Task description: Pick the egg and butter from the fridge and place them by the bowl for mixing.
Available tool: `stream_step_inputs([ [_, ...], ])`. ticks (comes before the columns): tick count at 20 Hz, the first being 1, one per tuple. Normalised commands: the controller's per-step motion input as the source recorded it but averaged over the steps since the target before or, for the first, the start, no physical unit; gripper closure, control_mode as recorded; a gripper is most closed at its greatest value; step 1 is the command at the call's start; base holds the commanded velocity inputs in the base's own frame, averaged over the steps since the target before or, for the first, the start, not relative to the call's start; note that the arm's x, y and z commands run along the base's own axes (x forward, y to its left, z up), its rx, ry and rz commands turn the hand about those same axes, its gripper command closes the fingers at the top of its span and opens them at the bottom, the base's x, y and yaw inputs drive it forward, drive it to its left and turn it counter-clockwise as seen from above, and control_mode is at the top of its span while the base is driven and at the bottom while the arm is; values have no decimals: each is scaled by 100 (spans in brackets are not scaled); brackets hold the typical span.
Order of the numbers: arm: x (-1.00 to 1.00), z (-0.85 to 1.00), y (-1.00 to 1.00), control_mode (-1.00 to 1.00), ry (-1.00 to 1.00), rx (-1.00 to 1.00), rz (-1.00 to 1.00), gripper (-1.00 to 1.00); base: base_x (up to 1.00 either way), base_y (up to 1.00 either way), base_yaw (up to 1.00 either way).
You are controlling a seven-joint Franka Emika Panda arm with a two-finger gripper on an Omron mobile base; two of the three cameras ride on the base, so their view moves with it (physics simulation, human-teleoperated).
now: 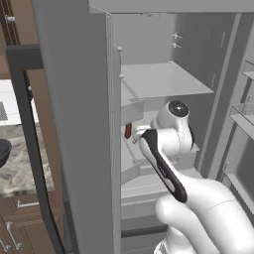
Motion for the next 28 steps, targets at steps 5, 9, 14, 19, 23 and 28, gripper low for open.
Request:
stream_step_inputs([
  [5,44,0,0,-100,0,0,0,-100,0,0,0],
  [9,28,-14,-5,-100,0,0,0,-100,0,0,0],
  [14,4,-27,-15,-100,0,0,0,-100,0,0,0],
  [19,21,-24,0,-100,-4,-3,-2,-100,0,0,0],
  [23,38,-16,0,-100,-2,-6,-5,-100,0,0,0],
  [28,51,-13,0,-100,0,-4,-3,-100,0,0,0],
])
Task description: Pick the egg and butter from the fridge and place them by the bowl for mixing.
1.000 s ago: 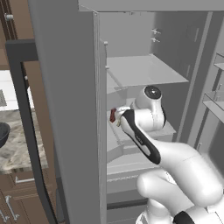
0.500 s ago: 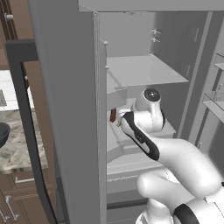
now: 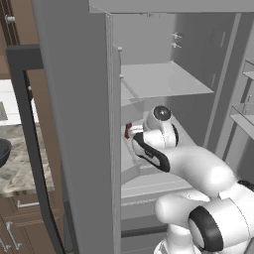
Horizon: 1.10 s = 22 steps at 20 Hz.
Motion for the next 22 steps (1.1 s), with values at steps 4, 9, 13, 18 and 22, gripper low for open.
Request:
stream_step_inputs([
  [4,46,-8,0,-100,0,0,-1,-100,0,0,0],
  [9,48,-12,0,-100,0,0,0,-100,0,0,0],
  [13,38,-22,0,-100,0,0,0,-100,0,0,0],
  [18,41,-28,0,-100,0,-1,0,-100,0,0,0],
  [22,46,-31,0,-100,0,-1,0,-100,0,0,0],
])
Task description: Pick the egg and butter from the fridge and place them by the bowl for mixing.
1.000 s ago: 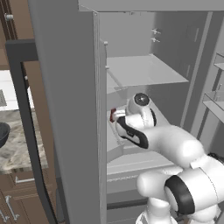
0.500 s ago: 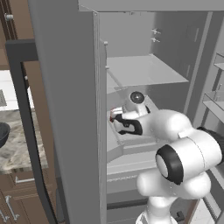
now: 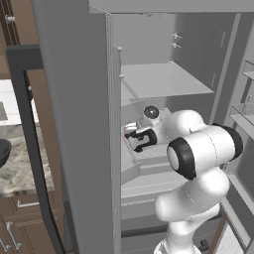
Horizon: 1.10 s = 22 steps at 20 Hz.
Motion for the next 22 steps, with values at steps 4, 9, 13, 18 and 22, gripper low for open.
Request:
stream_step_inputs([
  [4,50,-35,0,-100,2,0,0,-100,0,0,0],
  [9,56,-31,0,-100,2,0,0,-100,0,0,0],
  [13,60,-28,0,-100,2,-2,-2,-100,0,0,0],
  [18,26,-45,0,-100,5,-6,-2,-100,0,0,0],
  [22,-18,-16,9,-100,2,-1,0,-100,0,0,0],
])
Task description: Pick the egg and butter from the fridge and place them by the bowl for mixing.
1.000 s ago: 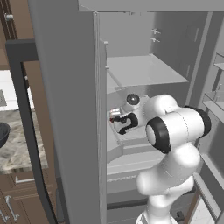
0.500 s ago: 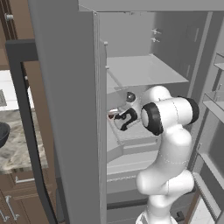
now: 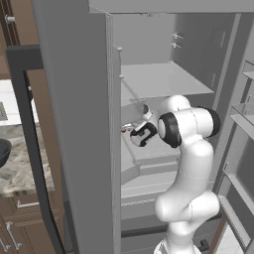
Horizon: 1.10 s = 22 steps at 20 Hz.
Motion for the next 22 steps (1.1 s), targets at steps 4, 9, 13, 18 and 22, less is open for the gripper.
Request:
stream_step_inputs([
  [4,-35,-23,14,-100,0,-2,0,-100,0,0,0],
  [9,0,-25,0,-100,3,0,0,-100,0,0,0],
  [13,-2,-64,0,-100,6,0,0,-100,0,0,0],
  [18,-2,-28,0,-100,1,0,0,-100,0,0,0],
  [22,-44,0,6,-100,-16,-4,0,-100,0,0,0],
])
